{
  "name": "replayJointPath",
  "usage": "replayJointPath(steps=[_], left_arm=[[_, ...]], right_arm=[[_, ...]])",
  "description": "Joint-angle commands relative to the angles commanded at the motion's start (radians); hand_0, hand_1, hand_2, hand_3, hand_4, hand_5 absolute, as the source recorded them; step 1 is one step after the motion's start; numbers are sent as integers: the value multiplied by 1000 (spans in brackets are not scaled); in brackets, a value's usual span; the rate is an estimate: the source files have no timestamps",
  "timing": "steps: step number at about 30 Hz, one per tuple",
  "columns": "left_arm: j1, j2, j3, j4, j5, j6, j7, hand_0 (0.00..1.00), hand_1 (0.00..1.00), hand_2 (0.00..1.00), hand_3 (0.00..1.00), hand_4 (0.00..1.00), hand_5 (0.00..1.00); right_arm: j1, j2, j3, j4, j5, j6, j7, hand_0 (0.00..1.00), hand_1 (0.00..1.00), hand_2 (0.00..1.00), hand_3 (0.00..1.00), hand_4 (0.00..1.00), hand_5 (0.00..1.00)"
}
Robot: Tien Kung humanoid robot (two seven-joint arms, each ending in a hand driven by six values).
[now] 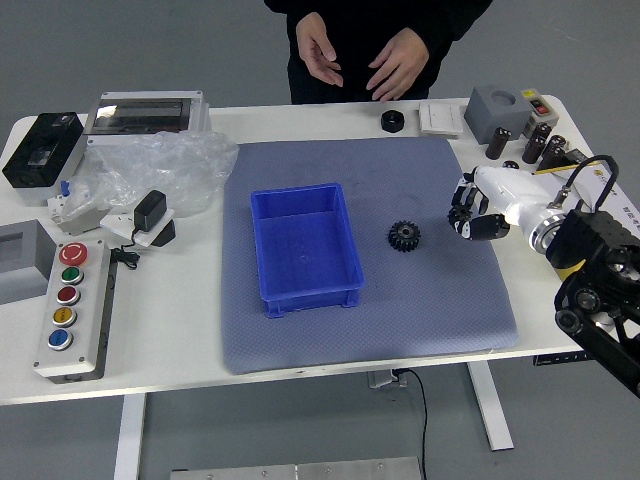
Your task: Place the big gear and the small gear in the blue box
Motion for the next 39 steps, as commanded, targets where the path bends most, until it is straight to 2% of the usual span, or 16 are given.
replayJointPath(steps=[6,12,20,28,37,38,39], left_arm=[[-1,1,-2,0,1,0,-1,828,855,853,881,725,289],[1,1,-2,0,2,0,0,828,855,853,881,724,289],[2,2,0,0,6,0,1,828,854,852,880,724,288],[2,1,1,0,12,1,4,828,854,852,880,723,288],[0,-2,-3,0,21,1,6,828,854,852,880,723,287],[1,-3,-4,0,21,1,6,828,854,852,880,723,287],[2,-4,-4,0,22,1,7,828,854,852,880,723,287]], right_arm=[[39,28,-15,41,6,3,-6,628,409,388,445,672,2],[85,97,-40,58,5,5,-11,627,412,387,445,677,2],[132,204,-73,26,-5,2,-11,631,414,391,449,674,2],[140,307,-111,-20,-5,-3,-9,631,416,392,451,672,2],[125,355,-156,-50,13,-3,-6,636,417,396,461,670,2],[124,356,-160,-52,16,0,-7,592,438,456,555,694,191],[122,358,-163,-55,21,3,-7,592,438,456,555,694,191]])
